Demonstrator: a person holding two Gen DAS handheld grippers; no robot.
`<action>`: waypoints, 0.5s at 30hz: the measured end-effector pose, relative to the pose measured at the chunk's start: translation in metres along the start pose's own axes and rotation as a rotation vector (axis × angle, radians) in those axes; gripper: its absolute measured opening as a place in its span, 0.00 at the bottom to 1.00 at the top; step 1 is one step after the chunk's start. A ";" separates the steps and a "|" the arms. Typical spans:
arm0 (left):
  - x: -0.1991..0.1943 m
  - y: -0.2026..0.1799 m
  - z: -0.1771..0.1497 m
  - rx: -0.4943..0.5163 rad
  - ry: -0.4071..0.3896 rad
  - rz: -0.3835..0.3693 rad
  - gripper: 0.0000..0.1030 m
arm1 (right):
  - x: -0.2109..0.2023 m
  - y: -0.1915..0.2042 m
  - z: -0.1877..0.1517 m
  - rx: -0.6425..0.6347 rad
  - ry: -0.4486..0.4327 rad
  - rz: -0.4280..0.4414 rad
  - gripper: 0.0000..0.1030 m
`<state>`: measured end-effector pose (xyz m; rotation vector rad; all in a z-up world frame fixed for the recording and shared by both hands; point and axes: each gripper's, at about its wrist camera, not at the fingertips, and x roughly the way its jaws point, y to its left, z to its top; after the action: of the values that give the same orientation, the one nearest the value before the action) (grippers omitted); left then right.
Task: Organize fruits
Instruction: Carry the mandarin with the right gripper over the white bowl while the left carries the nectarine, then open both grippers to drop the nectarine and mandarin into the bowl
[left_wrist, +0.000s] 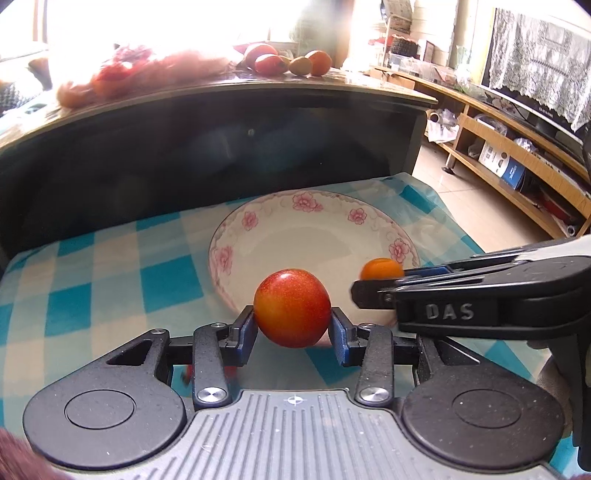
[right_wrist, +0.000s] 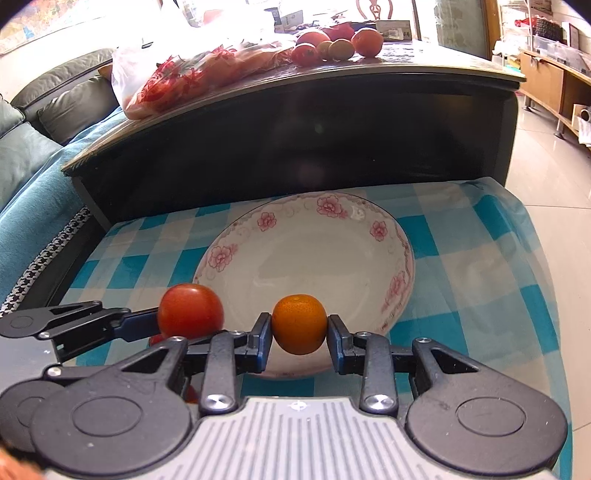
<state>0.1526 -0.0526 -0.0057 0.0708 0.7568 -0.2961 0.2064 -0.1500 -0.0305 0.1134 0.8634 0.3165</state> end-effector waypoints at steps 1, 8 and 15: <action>0.003 0.000 0.001 0.013 0.000 0.011 0.48 | 0.003 -0.001 0.001 -0.002 0.000 -0.003 0.34; 0.021 0.001 0.005 0.034 0.012 0.008 0.48 | 0.018 -0.010 0.004 0.011 0.008 -0.001 0.34; 0.029 -0.001 0.007 0.038 0.018 0.017 0.49 | 0.024 -0.016 0.002 0.018 0.006 0.001 0.35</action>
<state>0.1766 -0.0621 -0.0208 0.1163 0.7683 -0.2938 0.2259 -0.1573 -0.0498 0.1301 0.8722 0.3101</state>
